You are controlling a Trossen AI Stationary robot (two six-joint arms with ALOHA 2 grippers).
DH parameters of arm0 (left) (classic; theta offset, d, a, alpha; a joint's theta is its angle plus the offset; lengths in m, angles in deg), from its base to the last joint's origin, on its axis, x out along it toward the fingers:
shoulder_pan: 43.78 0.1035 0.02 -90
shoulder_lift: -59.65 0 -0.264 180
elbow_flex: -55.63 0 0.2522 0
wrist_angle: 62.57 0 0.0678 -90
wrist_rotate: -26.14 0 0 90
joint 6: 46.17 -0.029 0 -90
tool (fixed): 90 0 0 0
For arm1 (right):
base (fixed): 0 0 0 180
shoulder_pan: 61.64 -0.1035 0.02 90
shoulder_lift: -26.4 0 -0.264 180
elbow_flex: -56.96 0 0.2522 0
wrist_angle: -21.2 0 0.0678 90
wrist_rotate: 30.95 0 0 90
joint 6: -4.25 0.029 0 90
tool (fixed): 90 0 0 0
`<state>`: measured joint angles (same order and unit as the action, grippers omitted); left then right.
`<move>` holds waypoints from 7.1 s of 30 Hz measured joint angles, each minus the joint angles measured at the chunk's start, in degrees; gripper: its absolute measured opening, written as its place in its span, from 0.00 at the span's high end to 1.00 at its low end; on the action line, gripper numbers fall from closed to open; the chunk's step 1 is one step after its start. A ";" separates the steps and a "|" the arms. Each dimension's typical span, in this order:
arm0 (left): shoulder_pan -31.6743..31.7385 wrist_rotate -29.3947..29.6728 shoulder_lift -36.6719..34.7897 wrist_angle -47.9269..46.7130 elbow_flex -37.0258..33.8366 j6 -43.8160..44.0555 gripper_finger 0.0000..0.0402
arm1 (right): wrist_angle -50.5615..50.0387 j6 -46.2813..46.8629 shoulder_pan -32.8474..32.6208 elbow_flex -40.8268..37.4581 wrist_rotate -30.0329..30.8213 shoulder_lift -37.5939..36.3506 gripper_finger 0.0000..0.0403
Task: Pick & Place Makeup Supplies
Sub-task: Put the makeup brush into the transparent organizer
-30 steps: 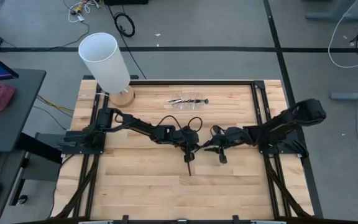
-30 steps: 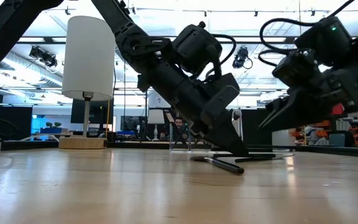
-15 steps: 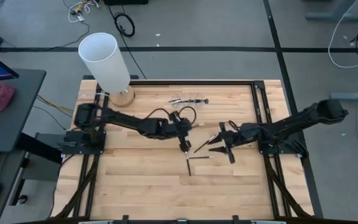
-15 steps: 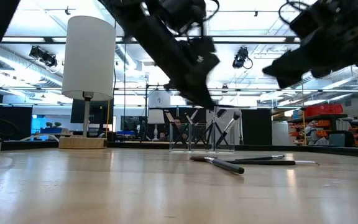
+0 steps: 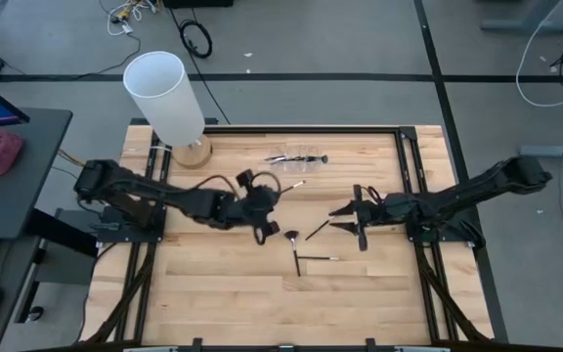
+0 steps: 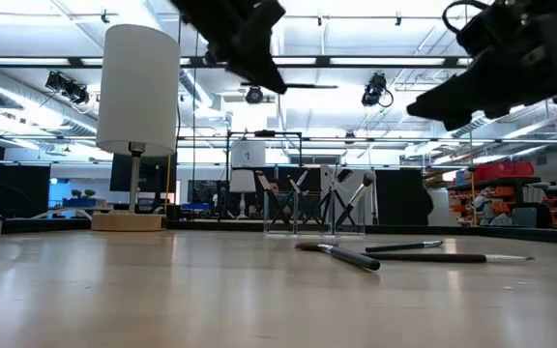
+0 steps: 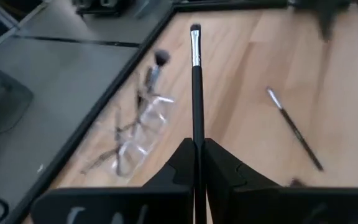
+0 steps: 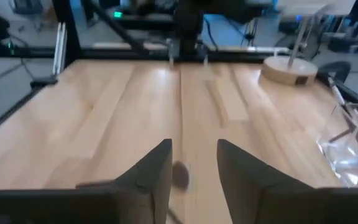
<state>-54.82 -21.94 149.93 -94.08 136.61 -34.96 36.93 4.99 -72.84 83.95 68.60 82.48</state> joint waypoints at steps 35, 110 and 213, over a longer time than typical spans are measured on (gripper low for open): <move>4.08 -27.08 2.10 70.63 -28.25 -13.37 0.96 | 45.93 0.79 12.49 10.81 -19.65 30.96 0.69; 3.42 -1.44 -4.02 56.01 -28.21 -16.38 0.53 | -14.42 -8.69 27.34 32.80 9.46 29.16 0.96; 5.34 -10.86 -3.98 56.88 -28.25 -10.32 0.53 | 4.20 -18.83 13.48 -1.06 -16.30 23.79 0.63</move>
<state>-49.48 -32.79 145.96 -37.20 108.36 -45.28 41.12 -13.83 -59.36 82.89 52.31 106.27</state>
